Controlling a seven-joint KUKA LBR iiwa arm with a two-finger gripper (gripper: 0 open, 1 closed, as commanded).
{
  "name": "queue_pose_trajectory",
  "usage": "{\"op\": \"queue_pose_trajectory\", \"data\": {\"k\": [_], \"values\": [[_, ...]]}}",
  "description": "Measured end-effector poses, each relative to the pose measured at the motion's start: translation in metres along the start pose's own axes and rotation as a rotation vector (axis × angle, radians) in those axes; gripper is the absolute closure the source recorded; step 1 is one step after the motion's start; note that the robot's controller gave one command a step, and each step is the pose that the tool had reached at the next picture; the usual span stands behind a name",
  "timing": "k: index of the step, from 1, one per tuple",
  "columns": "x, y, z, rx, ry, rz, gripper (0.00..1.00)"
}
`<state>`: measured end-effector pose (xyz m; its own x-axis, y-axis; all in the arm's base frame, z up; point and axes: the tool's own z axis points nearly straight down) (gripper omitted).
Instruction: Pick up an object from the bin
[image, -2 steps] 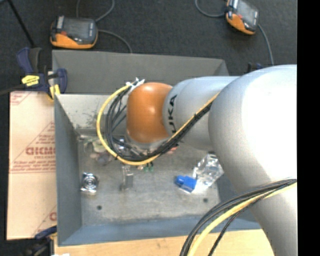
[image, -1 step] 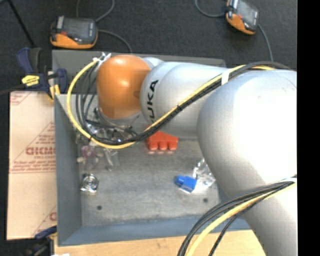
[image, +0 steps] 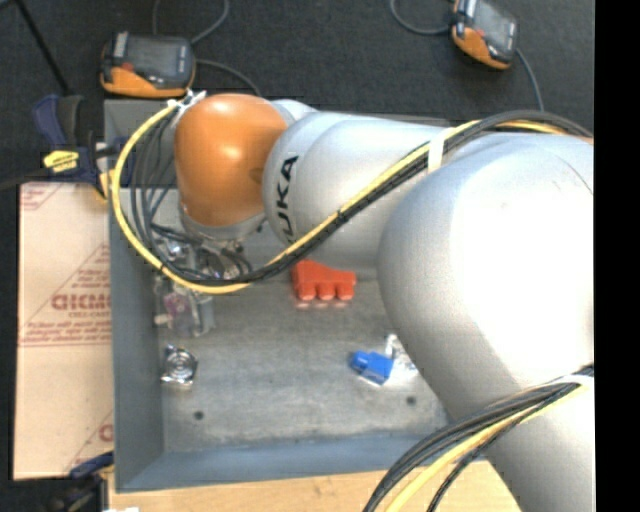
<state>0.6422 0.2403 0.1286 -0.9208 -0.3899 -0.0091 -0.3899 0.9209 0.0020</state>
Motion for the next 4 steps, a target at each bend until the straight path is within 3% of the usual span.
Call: {"op": "queue_pose_trajectory", "data": {"k": [1, 2, 3, 4], "values": [[0.01, -0.002, 0.058, 0.0, 0.002, 0.098, 0.0], [0.009, -0.003, 0.056, -0.001, -0.001, 0.099, 0.0], [0.008, -0.003, 0.056, -0.001, -0.004, 0.101, 1.0], [0.005, -0.004, -0.001, 0.001, -0.002, 0.102, 1.0]]}}
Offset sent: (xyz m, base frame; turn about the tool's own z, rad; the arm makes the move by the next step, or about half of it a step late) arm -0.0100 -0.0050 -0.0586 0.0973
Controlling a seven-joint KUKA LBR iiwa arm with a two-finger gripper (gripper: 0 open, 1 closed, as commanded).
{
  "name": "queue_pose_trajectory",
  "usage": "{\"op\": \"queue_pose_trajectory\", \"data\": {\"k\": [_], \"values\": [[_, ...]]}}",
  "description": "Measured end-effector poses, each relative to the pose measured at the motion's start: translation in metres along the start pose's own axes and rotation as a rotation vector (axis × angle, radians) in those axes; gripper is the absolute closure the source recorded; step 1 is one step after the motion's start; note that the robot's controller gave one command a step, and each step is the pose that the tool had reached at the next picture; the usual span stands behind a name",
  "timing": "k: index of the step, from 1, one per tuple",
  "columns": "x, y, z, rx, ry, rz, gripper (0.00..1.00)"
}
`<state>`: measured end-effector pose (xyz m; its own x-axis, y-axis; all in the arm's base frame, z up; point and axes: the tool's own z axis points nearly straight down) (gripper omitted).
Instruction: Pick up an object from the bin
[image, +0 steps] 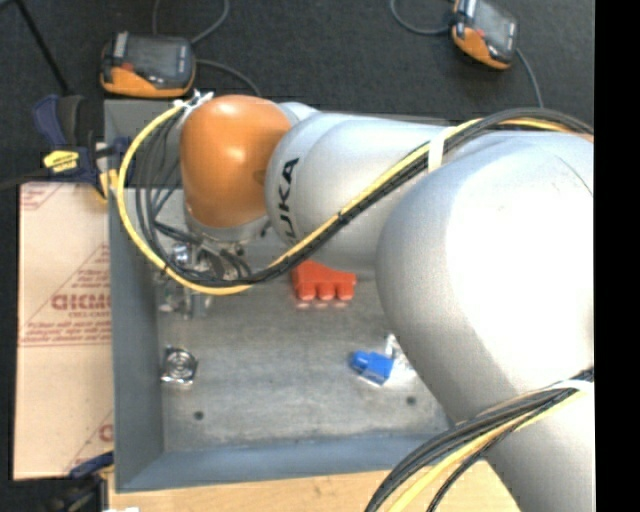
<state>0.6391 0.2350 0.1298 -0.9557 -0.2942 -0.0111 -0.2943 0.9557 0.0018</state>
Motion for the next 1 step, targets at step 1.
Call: {"op": "queue_pose_trajectory", "data": {"k": [1], "values": [[-0.0036, -0.0008, -0.0608, 0.001, -0.001, 0.002, 1.0]]}}
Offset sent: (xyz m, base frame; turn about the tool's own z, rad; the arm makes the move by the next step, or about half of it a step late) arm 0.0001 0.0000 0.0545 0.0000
